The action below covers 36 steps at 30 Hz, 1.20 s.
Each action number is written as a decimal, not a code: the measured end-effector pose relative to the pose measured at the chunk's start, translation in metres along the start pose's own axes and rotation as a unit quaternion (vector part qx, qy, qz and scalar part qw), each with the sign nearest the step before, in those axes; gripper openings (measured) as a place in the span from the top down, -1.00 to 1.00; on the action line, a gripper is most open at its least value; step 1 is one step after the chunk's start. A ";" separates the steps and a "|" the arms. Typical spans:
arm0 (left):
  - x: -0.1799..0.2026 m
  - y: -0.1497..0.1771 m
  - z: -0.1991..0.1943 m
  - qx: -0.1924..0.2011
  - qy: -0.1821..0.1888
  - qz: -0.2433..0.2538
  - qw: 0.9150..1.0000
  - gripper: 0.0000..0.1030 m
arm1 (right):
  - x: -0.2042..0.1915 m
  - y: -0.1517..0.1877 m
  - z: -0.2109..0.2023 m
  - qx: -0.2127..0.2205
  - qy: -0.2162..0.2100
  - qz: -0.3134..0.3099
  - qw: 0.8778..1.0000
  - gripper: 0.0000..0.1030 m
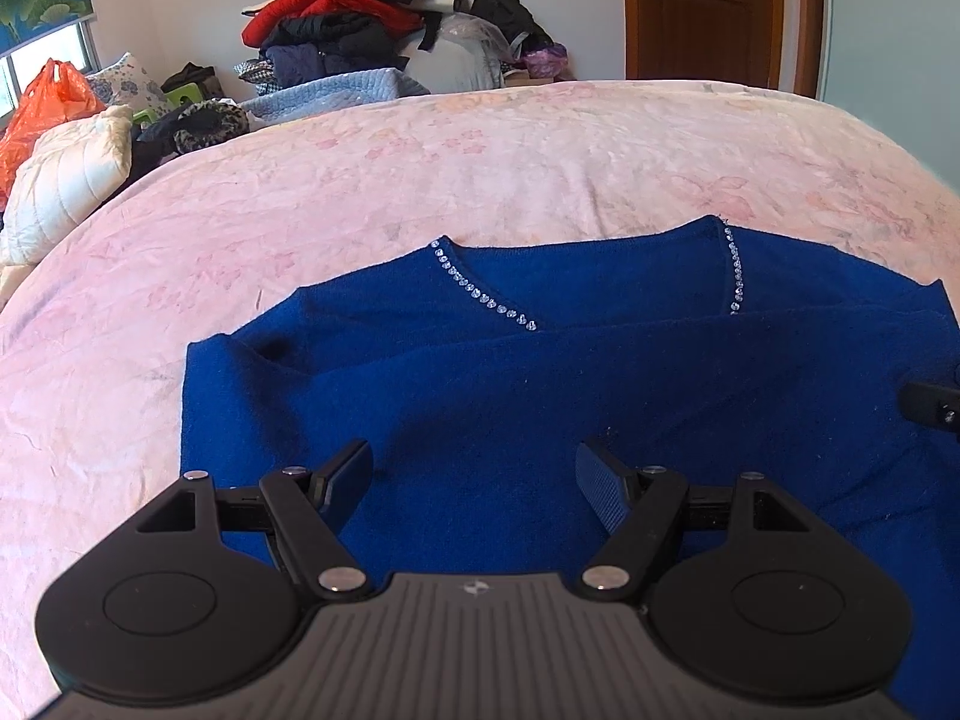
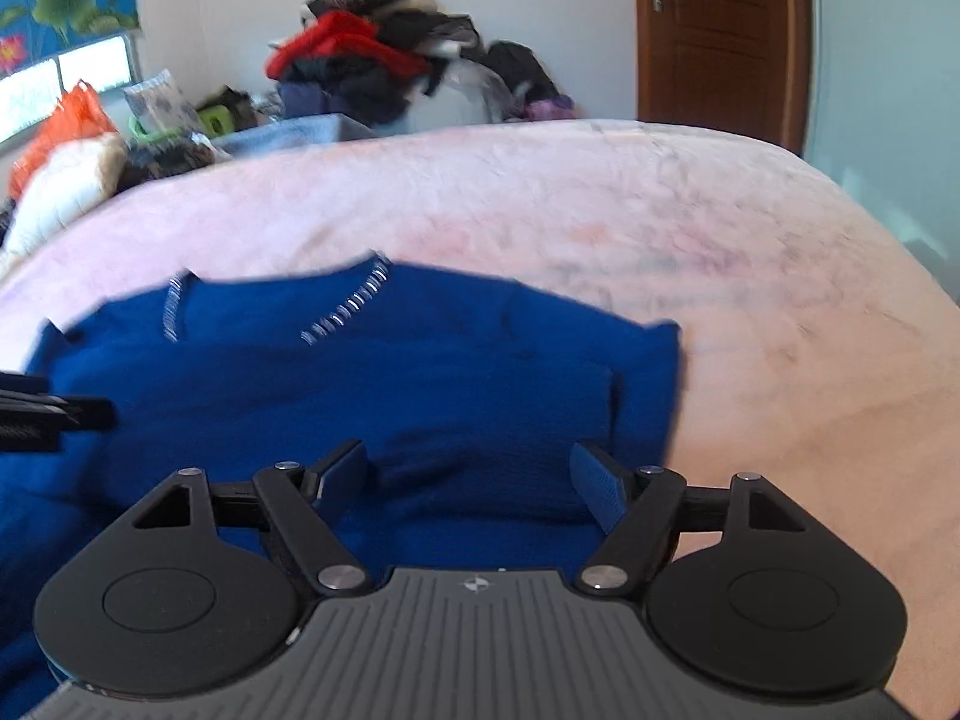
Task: Fold small clothes
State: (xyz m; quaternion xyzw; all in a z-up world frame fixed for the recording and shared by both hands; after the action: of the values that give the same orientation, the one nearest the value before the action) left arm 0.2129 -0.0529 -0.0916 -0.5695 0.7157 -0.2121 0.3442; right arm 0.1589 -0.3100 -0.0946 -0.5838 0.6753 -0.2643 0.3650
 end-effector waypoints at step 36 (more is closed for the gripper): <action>-0.033 0.069 -0.027 0.011 0.020 -0.041 0.999 -0.65 | -0.042 0.056 -0.038 0.015 -0.016 0.024 0.999 -1.00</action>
State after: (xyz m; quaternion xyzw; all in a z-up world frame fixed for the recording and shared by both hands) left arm 0.1510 -0.0052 -0.1132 -0.5901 0.6961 -0.2452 0.3272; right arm 0.0969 -0.2612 -0.1082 -0.5658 0.6796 -0.2559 0.3904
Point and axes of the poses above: each gripper's, at about its wrist camera, not at the fingertips, and z roughly the way its jaws point, x to its right, y to its underside, the point moved 8 cm from there along z, roughly the way its jaws point, and after that the axes turned 11 degrees about -y, right-handed, at the moved point
